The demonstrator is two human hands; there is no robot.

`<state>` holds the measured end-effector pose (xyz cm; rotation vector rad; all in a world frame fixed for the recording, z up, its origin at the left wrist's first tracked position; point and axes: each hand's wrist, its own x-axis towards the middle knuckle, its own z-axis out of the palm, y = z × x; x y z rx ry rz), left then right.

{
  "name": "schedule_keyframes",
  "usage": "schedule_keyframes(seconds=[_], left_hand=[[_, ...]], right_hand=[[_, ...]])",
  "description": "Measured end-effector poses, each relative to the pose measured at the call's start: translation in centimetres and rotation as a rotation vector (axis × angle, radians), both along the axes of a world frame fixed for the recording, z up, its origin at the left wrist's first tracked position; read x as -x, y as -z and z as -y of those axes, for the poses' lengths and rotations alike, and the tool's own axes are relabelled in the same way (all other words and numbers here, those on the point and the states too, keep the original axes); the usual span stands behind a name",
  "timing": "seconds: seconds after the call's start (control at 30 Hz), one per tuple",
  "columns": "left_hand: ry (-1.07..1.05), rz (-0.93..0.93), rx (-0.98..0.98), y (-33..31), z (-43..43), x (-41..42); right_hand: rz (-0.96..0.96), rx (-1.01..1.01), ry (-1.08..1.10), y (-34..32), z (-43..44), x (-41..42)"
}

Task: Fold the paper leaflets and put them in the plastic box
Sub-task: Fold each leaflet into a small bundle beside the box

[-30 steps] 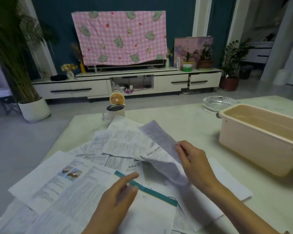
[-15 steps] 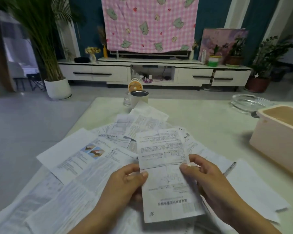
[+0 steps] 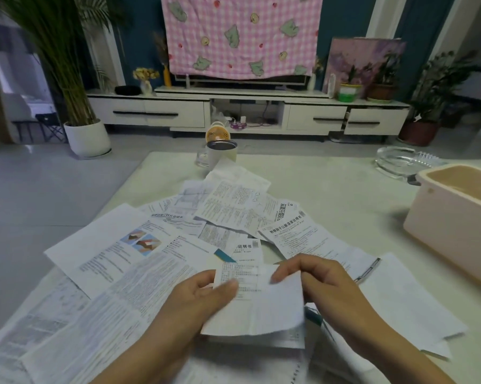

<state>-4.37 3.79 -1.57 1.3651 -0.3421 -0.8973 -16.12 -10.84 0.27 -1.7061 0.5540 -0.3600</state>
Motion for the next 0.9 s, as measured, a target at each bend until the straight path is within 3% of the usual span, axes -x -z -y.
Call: schedule_keyframes(seconds=[0.17, 0.3, 0.53, 0.67, 0.77, 0.9], left_hand=[[-0.055, 0.132, -0.070, 0.3, 0.0, 0.3], [-0.107, 0.133, -0.004, 0.2, 0.0, 0.5], [0.014, -0.120, 0.135, 0.7, 0.4, 0.7], [-0.068, 0.232, 0.038, 1.2, 0.8, 1.6], [0.043, 0.251, 0.123, 0.8, 0.8, 2.2], [0.152, 0.287, 0.122, 1.4, 0.9, 2.3]], right_hand=[[0.100, -0.264, -0.003, -0.7, 0.9, 0.2], [0.031, -0.312, -0.156, 0.1, -0.1, 0.3], [0.065, -0.463, -0.146, 0.0, -1.2, 0.2], [0.096, -0.464, -0.091, 0.2, -2.2, 0.0], [0.132, -0.368, -0.066, 0.4, -3.1, 0.0], [0.143, -0.511, -0.076, 0.5, -3.4, -0.4]])
